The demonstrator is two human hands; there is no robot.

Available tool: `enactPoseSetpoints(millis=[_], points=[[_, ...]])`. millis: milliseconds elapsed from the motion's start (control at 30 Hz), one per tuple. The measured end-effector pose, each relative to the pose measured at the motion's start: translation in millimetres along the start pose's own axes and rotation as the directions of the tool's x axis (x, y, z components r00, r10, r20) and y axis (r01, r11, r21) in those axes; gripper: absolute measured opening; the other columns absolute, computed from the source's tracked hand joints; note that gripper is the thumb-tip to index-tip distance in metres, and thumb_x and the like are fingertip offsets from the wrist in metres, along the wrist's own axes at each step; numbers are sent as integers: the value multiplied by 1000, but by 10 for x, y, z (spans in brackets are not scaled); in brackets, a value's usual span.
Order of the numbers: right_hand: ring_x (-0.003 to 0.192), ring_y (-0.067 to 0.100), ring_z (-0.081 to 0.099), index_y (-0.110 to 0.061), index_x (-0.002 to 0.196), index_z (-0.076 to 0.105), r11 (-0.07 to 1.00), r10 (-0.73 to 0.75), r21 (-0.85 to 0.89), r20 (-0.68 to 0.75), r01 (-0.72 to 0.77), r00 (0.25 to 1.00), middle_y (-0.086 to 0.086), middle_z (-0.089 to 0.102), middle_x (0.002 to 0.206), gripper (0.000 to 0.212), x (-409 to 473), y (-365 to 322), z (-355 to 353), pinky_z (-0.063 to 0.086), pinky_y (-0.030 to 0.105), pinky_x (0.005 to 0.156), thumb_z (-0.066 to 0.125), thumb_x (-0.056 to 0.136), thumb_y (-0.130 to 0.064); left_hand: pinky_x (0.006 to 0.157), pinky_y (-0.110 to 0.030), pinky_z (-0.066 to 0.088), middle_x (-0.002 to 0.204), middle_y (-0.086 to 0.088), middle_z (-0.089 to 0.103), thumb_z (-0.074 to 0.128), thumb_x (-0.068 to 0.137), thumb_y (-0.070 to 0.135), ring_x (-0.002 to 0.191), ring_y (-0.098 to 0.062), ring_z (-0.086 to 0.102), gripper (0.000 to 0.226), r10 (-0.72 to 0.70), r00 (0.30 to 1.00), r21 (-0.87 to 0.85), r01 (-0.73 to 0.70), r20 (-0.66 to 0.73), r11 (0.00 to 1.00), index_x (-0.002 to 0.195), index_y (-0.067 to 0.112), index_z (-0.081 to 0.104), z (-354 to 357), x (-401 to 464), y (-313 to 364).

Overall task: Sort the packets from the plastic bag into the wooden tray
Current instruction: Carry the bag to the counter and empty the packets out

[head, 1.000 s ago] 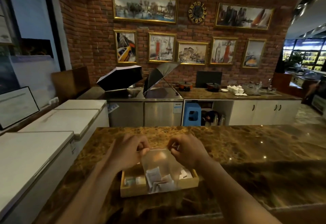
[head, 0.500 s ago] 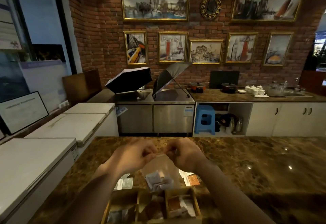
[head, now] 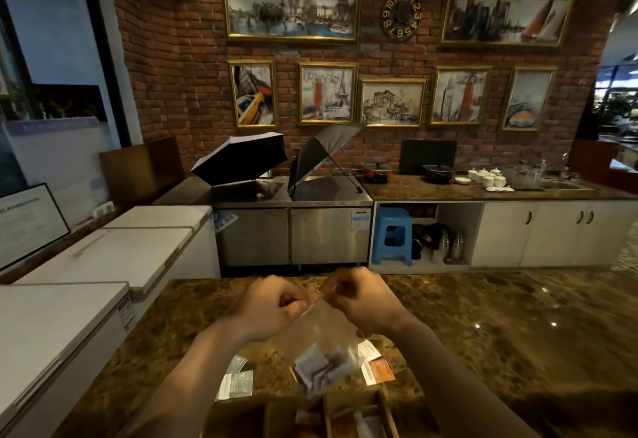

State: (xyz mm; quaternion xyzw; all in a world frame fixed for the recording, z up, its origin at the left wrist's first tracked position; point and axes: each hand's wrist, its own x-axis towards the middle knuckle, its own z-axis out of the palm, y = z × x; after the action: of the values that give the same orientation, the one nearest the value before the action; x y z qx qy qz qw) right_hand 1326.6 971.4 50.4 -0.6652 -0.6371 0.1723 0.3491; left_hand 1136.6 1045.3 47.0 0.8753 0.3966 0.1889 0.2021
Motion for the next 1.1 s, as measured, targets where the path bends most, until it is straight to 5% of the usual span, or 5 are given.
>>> enactPoseSetpoints(millis=[233,467,600,833,1100], points=[[88,8,66,-32,93,63,953,171,292,-313,-76,934,-5,68,94,17,77,19,122,60,33,81,78,84,-29,67,-15,46,84,22,64,64,93,22,82,4,59,18,-158,987,-263,144,-31,954,87,38,71,42,79,7],[85,26,75,-8,106,66,687,389,624,117,-373,914,14,74,97,23,57,-232,275,62,29,62,70,92,-26,78,-37,58,79,9,73,72,88,19,81,-15,68,26,-402,912,-577,287,-79,765,71,38,73,140,104,-1],[78,22,75,-8,103,69,602,429,678,170,-421,887,13,75,96,24,71,-319,315,62,30,62,73,90,-27,83,-42,59,70,10,72,75,85,14,79,-18,69,36,-447,891,-630,301,-82,716,58,37,73,134,95,10],[84,27,76,-3,101,72,503,486,706,246,-498,839,14,77,89,17,96,-404,264,64,43,76,67,93,-18,61,-26,49,79,4,71,72,86,12,75,-13,66,23,-395,917,-641,269,-58,719,74,32,71,65,8,141],[83,21,75,-9,104,72,590,424,667,224,-455,878,14,77,99,18,74,-427,242,60,34,69,56,100,-12,69,-31,52,85,-4,73,74,86,21,83,-21,67,5,-457,889,-741,291,-23,605,84,25,74,54,-30,170]])
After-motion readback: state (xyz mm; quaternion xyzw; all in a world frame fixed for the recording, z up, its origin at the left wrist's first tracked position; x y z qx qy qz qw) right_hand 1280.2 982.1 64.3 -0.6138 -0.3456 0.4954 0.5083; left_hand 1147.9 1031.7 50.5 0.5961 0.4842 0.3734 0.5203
